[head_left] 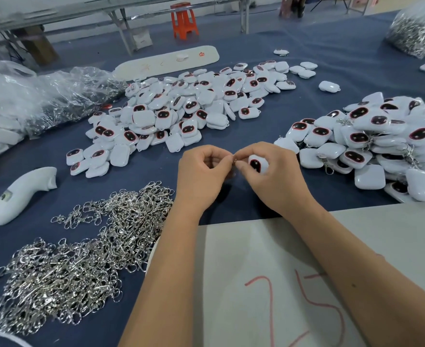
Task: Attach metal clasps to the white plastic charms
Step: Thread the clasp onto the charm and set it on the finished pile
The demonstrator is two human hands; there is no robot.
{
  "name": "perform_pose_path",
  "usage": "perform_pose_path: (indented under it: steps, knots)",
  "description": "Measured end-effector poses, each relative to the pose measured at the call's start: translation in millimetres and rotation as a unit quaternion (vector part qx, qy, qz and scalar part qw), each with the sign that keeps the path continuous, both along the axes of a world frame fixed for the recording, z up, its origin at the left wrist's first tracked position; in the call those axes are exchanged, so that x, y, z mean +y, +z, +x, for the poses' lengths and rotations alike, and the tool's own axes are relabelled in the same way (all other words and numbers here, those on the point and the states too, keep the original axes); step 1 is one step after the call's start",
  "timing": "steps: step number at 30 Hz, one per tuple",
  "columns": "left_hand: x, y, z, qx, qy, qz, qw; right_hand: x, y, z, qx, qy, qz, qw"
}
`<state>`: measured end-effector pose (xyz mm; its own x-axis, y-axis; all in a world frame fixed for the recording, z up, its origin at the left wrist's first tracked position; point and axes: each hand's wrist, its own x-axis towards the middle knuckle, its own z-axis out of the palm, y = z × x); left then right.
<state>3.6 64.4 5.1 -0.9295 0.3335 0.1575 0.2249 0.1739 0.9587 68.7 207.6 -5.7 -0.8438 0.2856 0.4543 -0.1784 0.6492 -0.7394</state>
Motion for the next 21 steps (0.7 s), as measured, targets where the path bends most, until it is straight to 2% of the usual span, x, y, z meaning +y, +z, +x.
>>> perform_pose_path:
  steps: [4, 8, 21]
  knots:
    - [0, 1, -2, -0.018, -0.021, 0.052, 0.998, 5, -1, -1, -0.017, 0.012, -0.077, 0.997]
    - [-2, 0, -1, -0.005, -0.046, 0.045, 0.998, 5, -1, 0, 0.000, 0.016, -0.100, 0.995]
    - [-10, 4, -6, -0.018, -0.079, 0.033, 0.996, 11, -6, -3, -0.034, 0.078, -0.174, 0.981]
